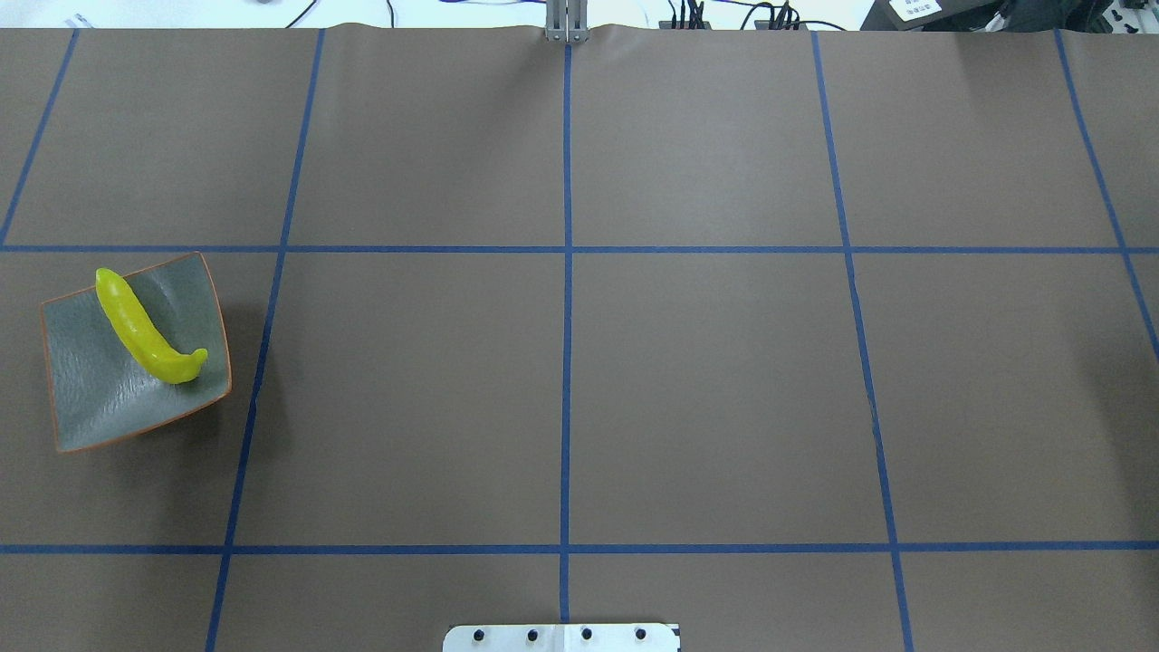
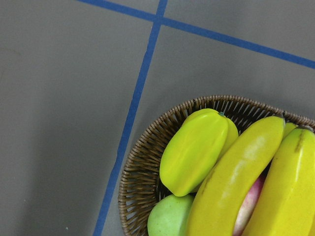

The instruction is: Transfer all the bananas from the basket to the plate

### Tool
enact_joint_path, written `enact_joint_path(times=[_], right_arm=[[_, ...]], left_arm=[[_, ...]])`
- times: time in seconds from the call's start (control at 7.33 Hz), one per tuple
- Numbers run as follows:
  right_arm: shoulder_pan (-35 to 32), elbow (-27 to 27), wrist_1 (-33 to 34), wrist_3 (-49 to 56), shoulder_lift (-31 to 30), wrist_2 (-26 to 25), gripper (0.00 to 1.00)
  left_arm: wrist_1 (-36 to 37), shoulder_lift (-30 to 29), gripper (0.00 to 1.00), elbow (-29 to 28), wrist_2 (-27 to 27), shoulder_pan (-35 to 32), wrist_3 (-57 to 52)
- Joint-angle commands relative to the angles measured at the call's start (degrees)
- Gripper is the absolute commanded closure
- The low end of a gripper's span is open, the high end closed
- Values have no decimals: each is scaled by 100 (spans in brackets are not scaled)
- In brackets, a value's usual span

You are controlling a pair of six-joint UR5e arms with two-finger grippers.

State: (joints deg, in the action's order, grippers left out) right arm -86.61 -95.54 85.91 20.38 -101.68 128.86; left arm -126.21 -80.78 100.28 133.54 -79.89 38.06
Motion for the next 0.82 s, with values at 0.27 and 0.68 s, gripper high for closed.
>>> enact_joint_path(times=[0.27, 0.68], right_arm=[[-49, 18, 1077, 1205, 227, -98, 3], [-40, 237, 1077, 1284, 201, -291, 4]], left_arm=[[0, 0, 1, 9, 14, -1, 0], [0, 0, 1, 26, 14, -1, 0]])
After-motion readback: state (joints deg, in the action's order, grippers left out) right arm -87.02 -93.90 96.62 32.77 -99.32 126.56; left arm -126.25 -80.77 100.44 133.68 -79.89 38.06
